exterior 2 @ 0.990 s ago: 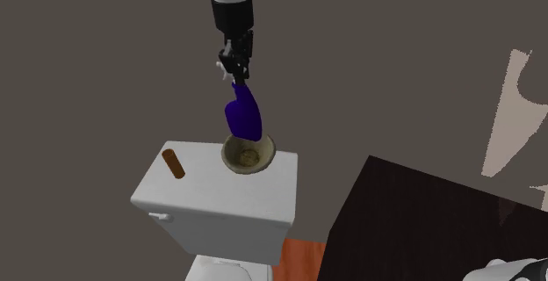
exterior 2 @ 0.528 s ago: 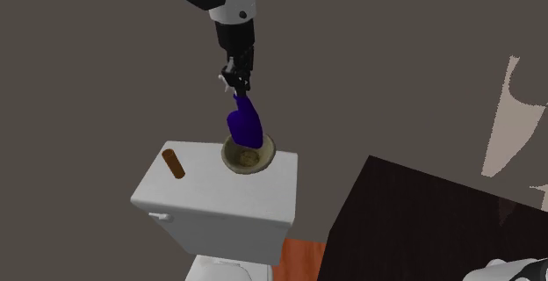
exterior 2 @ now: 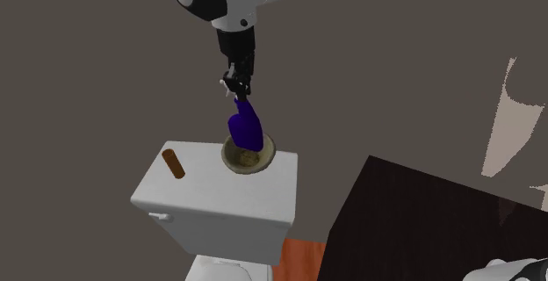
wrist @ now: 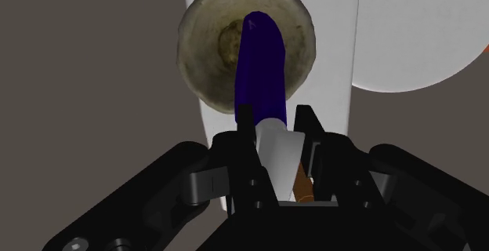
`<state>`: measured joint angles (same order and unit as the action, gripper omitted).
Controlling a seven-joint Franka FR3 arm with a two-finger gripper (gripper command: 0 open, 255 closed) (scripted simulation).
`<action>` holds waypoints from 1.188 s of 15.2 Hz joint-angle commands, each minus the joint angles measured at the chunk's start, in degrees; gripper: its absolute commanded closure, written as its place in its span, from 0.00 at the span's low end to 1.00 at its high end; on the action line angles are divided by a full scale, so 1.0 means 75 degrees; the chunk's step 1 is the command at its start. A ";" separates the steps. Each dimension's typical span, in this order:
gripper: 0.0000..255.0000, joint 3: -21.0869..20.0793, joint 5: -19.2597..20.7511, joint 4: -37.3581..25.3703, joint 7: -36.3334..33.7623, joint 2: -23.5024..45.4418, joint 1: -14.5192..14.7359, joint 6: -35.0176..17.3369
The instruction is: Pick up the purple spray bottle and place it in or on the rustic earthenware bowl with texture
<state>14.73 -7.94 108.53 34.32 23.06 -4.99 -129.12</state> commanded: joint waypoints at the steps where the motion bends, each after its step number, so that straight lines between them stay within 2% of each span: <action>1: 1.00 0.0000 0.0000 -0.0001 0.0000 0.0000 0.0000 -0.0001; 2: 0.00 0.0000 0.0000 -0.0001 0.0000 0.0000 0.0000 -0.0002; 7: 0.00 0.0000 -0.0001 -0.0001 0.0000 0.0001 0.0000 -0.0002; 11: 0.00 0.0088 0.0188 -0.0330 -0.0121 -0.0497 0.0053 0.0806; 18: 0.00 0.0088 0.0189 -0.0330 -0.0122 -0.0497 0.0053 0.0806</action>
<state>15.39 -6.53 106.05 33.42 19.34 -4.60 -123.08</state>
